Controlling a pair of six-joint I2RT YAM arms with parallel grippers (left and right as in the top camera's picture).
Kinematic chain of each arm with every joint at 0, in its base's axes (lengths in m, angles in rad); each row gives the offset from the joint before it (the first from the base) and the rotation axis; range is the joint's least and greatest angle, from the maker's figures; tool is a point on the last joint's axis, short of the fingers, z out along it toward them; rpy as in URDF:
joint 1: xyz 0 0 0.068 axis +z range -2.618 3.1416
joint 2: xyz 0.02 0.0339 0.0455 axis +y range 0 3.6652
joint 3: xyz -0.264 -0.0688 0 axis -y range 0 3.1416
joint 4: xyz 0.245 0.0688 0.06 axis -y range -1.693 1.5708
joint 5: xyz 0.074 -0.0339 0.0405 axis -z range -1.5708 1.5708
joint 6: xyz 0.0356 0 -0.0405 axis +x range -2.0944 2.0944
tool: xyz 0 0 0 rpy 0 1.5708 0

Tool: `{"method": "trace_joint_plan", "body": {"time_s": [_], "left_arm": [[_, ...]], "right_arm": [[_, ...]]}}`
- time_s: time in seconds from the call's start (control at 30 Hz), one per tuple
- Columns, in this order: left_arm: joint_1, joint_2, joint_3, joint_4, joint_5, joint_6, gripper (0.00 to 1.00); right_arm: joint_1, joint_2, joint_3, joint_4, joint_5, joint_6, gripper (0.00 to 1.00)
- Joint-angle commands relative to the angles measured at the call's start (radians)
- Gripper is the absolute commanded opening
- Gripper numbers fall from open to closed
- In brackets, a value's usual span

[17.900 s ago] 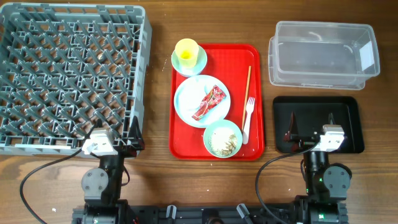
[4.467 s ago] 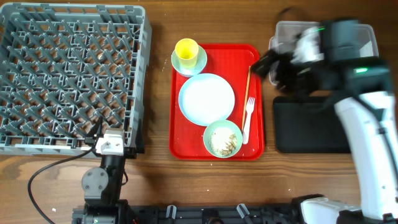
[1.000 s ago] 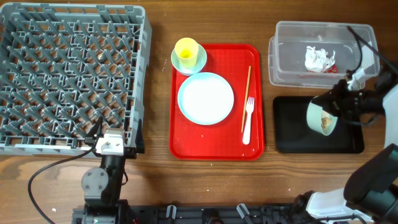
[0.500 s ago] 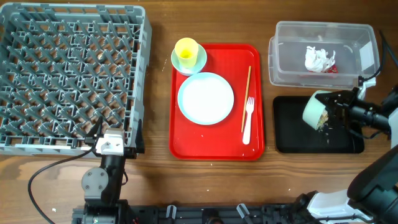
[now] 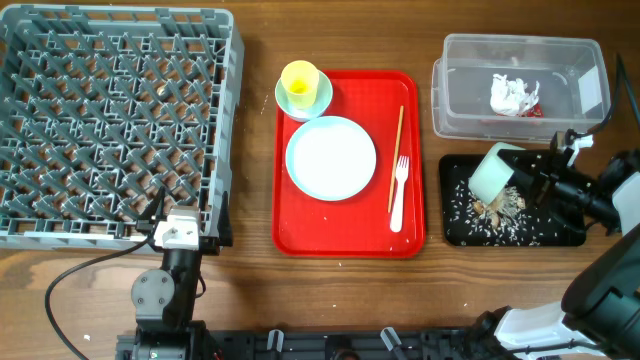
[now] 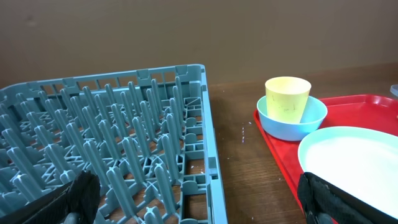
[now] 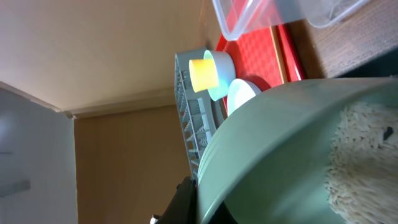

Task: Sort waste into correct bins and load items into the dishwasher rack
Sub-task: 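Carry the rice bowl over the black tray and tip out the rice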

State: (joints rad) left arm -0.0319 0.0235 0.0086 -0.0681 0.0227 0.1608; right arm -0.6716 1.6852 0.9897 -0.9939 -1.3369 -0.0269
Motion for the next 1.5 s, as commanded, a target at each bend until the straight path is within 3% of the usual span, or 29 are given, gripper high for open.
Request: {"method": "trace_joint_plan", "body": {"time_s": [0.0,0.03,0.13,0.23,0.3,0.4,0.53,0.67,0.77,0.8,0.9,0.97,1.0,1.03,1.13,1.23,1.33,1.47], "left_arm": [[-0.003,0.003,-0.003,-0.007,-0.013,0.016,1.0],[-0.003,0.003,-0.003,-0.007,-0.013,0.016,1.0],[-0.003,0.003,-0.003,-0.007,-0.013,0.016,1.0],[-0.003,0.003,-0.003,-0.007,-0.013,0.016,1.0],[-0.003,0.003,-0.003,-0.007,-0.013,0.016,1.0],[-0.003,0.003,-0.003,-0.007,-0.013,0.016,1.0],[-0.003,0.003,-0.003,-0.007,-0.013,0.016,1.0],[-0.003,0.003,-0.003,-0.007,-0.013,0.016,1.0],[-0.003,0.003,-0.003,-0.007,-0.013,0.016,1.0],[-0.003,0.003,-0.003,-0.007,-0.013,0.016,1.0],[-0.003,0.003,-0.003,-0.007,-0.013,0.016,1.0],[-0.003,0.003,-0.003,-0.007,-0.013,0.016,1.0],[-0.003,0.003,-0.003,-0.007,-0.013,0.016,1.0],[-0.003,0.003,-0.003,-0.007,-0.013,0.016,1.0],[-0.003,0.003,-0.003,-0.007,-0.013,0.016,1.0],[-0.003,0.003,-0.003,-0.007,-0.013,0.016,1.0],[-0.003,0.003,-0.003,-0.007,-0.013,0.016,1.0],[-0.003,0.003,-0.003,-0.007,-0.013,0.016,1.0]], "right_arm": [[-0.006,0.015,-0.002,-0.097,-0.087,0.007,0.04],[-0.006,0.015,-0.002,-0.118,-0.143,-0.044,0.04],[-0.008,0.015,-0.002,-0.039,-0.093,0.072,0.04],[-0.008,0.015,-0.002,-0.067,-0.101,0.079,0.04],[-0.011,0.015,-0.002,0.0,-0.09,0.124,0.04],[-0.013,0.015,-0.002,-0.067,-0.085,0.12,0.04],[-0.013,0.015,-0.002,0.062,0.008,0.209,0.04],[-0.013,0.015,-0.002,-0.098,-0.188,-0.035,0.04],[-0.013,0.015,-0.002,0.046,-0.067,0.127,0.04],[-0.013,0.015,-0.002,-0.009,-0.062,0.126,0.04],[-0.013,0.015,-0.002,-0.097,-0.238,-0.097,0.04],[-0.014,0.015,-0.002,-0.01,-0.219,-0.055,0.04],[-0.013,0.015,-0.002,0.026,-0.153,0.064,0.04],[-0.013,0.014,-0.002,-0.021,-0.159,0.074,0.04],[-0.013,0.014,-0.002,-0.066,-0.27,-0.089,0.04],[-0.012,0.01,-0.002,-0.055,-0.096,0.027,0.04],[0.024,-0.049,0.002,-0.212,-0.106,-0.371,0.04],[0.11,-0.166,0.003,-0.222,0.04,-0.325,0.05]]}}
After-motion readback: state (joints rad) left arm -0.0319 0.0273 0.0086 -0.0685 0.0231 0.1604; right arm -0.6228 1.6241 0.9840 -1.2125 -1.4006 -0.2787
